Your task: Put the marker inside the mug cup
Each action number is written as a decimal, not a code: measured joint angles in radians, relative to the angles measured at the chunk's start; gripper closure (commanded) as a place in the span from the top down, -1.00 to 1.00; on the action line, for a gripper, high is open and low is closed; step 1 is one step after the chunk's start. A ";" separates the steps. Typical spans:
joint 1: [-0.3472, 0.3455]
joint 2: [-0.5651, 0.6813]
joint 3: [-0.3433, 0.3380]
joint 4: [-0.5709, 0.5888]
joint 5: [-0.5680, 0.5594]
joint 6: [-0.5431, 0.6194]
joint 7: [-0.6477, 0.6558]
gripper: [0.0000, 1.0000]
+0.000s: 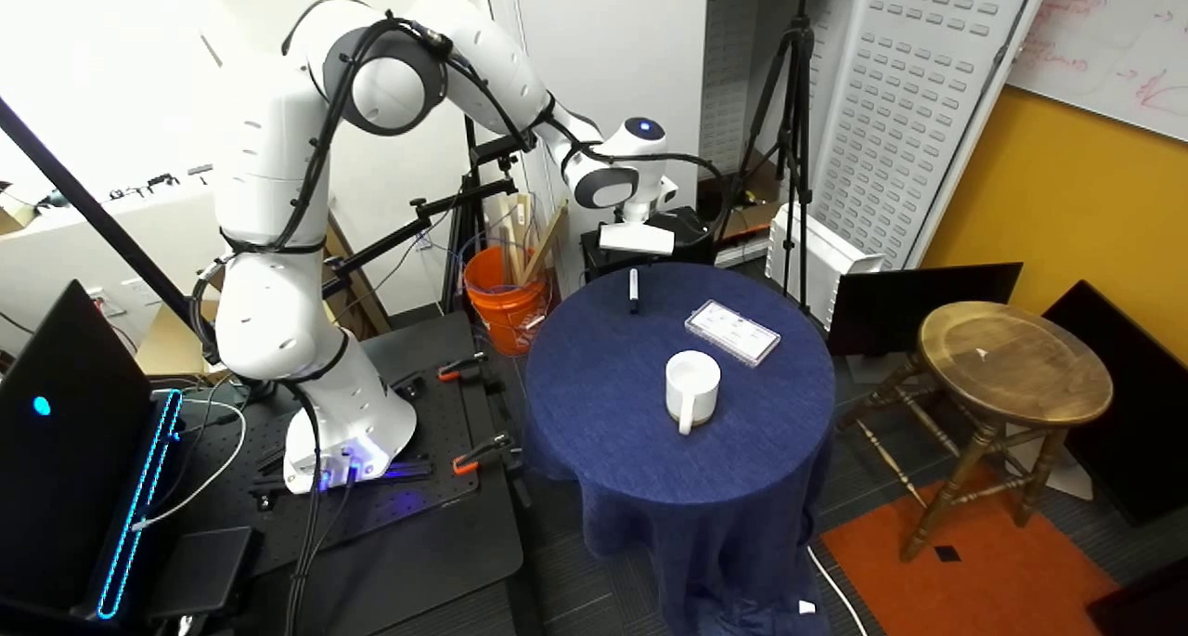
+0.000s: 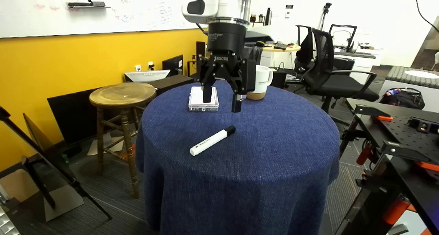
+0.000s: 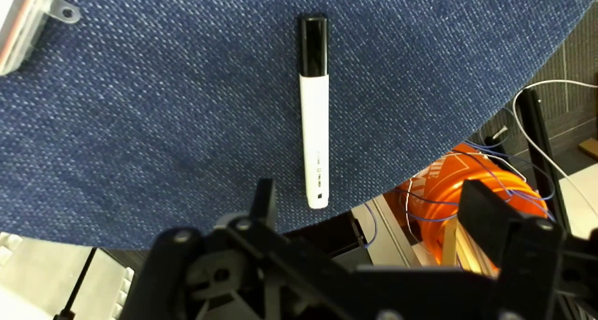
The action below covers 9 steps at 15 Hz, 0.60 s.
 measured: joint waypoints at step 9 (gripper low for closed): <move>-0.022 0.053 0.029 -0.001 -0.037 0.024 -0.001 1.00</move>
